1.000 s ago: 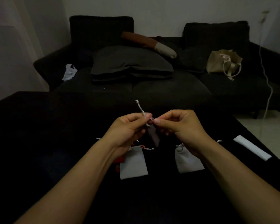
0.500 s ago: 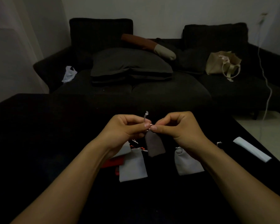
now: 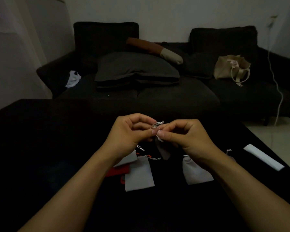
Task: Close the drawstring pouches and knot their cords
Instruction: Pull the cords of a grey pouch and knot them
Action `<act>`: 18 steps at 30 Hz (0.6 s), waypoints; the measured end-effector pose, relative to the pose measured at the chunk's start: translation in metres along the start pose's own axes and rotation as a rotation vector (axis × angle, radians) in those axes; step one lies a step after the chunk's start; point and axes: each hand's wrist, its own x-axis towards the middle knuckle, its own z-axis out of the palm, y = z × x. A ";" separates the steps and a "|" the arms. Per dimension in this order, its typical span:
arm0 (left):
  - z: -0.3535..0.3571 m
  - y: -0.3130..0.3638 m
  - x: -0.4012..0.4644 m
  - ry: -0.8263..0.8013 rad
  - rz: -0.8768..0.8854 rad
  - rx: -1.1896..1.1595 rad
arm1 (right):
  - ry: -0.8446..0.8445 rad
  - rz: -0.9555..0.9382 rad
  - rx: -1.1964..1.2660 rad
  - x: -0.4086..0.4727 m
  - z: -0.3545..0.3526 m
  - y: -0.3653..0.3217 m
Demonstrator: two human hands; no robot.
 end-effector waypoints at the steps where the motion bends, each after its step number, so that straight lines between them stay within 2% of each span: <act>1: 0.000 0.000 0.000 -0.012 0.014 0.008 | 0.017 0.008 0.003 0.001 0.000 0.001; 5: 0.002 0.001 -0.001 -0.021 0.051 0.073 | 0.060 0.059 -0.001 0.004 -0.001 0.005; 9: 0.007 -0.003 -0.002 0.054 0.127 0.151 | 0.122 0.047 -0.027 0.005 0.001 0.006; 15: 0.010 -0.006 -0.005 0.208 0.402 0.467 | 0.095 0.068 -0.027 0.003 0.005 0.008; 18: 0.014 -0.006 -0.008 0.299 0.474 0.474 | 0.073 0.107 0.024 0.005 0.007 0.008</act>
